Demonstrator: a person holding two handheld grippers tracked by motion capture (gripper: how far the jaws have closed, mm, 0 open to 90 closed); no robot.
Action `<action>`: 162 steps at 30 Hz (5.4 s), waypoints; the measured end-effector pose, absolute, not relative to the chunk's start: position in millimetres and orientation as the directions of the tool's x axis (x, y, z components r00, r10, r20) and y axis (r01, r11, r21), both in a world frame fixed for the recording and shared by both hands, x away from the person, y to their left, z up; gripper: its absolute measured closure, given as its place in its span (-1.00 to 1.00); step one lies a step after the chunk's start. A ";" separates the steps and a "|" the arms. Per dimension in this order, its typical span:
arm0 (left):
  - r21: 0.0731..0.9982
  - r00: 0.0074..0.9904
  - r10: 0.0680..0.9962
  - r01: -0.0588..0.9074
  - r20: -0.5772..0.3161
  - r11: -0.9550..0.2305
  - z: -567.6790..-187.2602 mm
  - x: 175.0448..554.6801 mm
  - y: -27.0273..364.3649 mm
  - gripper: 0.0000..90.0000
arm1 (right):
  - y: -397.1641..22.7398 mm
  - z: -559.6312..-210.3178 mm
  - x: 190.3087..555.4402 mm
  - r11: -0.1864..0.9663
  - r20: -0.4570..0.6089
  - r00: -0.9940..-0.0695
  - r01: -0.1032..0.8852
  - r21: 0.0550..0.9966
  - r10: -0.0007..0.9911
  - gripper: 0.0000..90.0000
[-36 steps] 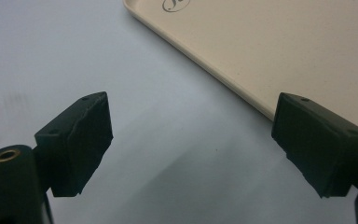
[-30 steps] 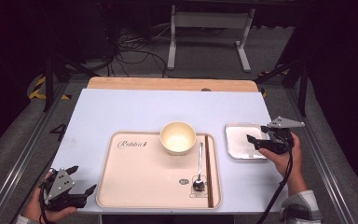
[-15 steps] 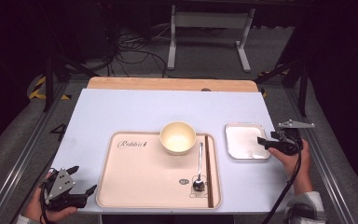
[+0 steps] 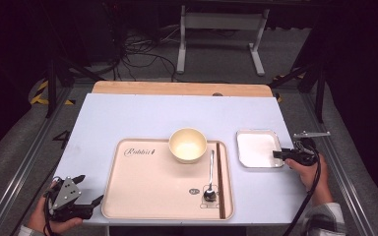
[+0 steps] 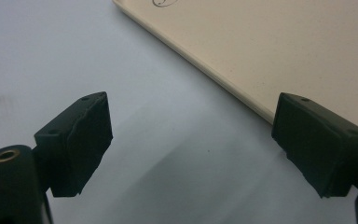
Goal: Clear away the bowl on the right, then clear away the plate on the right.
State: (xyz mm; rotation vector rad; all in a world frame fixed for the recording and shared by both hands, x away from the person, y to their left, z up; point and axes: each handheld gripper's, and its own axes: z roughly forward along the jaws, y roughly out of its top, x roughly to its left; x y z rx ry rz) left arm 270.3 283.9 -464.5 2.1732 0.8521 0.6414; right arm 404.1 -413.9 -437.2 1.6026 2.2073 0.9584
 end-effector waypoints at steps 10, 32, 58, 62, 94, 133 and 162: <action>0.763 0.666 0.725 0.375 0.174 -0.527 -463.7 275.0 281.1 -0.71 | -416.1 -441.6 405.3 0.087 0.193 -0.279 0.749 0.657 0.941 0.81; 0.787 0.648 0.745 0.372 0.160 -0.492 -461.2 270.0 289.0 -0.75 | -411.3 -426.7 394.9 0.037 0.204 -0.293 0.648 0.760 0.934 0.98; 0.787 0.635 0.749 0.360 0.187 -0.502 -459.0 266.9 288.7 -0.75 | -408.0 -385.3 371.6 0.003 0.147 -0.295 0.453 0.892 0.944 0.98; 0.783 0.642 0.742 0.356 0.191 -0.510 -459.0 268.5 286.1 -0.75 | -403.7 -382.0 366.3 0.014 0.138 -0.316 0.435 0.900 0.939 0.98; 0.776 0.645 0.740 0.363 0.190 -0.516 -459.8 267.5 285.6 -0.75 | -320.5 -354.0 347.4 0.137 0.077 -0.555 0.334 0.933 0.828 0.98; 0.773 0.646 0.740 0.368 0.187 -0.516 -460.5 267.1 286.1 -0.75 | -205.7 -368.9 349.8 0.352 -0.021 -0.746 0.289 0.890 0.666 0.98; 0.770 0.650 0.737 0.369 0.186 -0.520 -461.7 267.4 286.9 -0.75 | -128.8 -394.4 361.4 0.501 -0.080 -0.830 0.254 0.828 0.553 0.98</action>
